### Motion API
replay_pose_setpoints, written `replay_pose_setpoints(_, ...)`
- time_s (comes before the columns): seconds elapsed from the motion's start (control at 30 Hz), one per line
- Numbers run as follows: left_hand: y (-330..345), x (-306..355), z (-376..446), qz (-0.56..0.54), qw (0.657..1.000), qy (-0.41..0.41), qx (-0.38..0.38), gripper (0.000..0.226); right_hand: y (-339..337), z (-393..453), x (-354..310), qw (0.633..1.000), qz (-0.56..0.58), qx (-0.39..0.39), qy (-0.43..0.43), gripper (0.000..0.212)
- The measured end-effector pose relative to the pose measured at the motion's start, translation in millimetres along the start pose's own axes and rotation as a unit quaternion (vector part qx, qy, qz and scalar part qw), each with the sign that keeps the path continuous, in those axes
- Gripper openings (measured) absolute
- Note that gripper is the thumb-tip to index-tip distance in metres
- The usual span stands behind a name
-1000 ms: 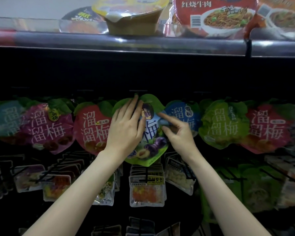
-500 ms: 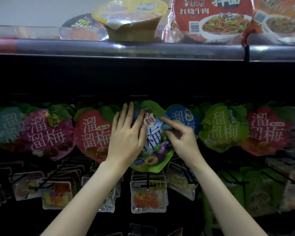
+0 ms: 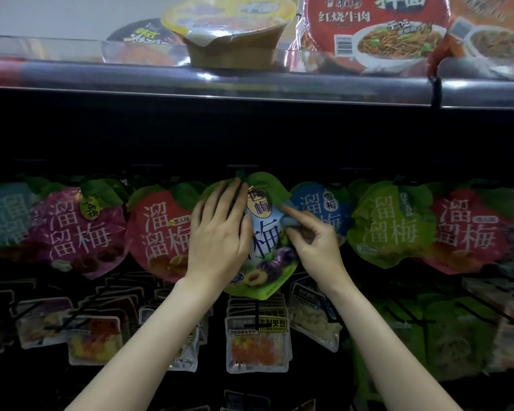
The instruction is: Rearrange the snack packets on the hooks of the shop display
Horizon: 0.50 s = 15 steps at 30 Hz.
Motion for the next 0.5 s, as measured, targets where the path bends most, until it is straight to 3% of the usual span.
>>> replay_pose_setpoints(0.2, 5.5, 3.7, -0.2, 0.030, 0.999, 0.020, -0.021, 0.047, -0.7, -3.5, 16.0, 0.996, 0.065, -0.011, 0.056, 0.045)
replay_pose_setpoints(0.4, 10.1, -3.3, 2.2, 0.032, 0.999, -0.002, -0.042, 0.050, -3.1, 1.7, 1.2, 0.997, -0.083, -0.008, -0.003, 0.046)
replay_pose_setpoints(0.5, 23.1, -10.2, 6.4, 0.023, 0.997, -0.016, -0.070, 0.053, 3.2, 2.9, 3.3, 0.988, -0.144, -0.059, 0.005, 0.048)
Point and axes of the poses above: each hand's wrist, its own z-axis towards the middle knuckle, its own y-axis out of the palm, x = y × z, the point moved 10 cm from there along z, towards the middle knuckle, and after that the axes turned 14 degrees about -z, right-handed, at the moved point
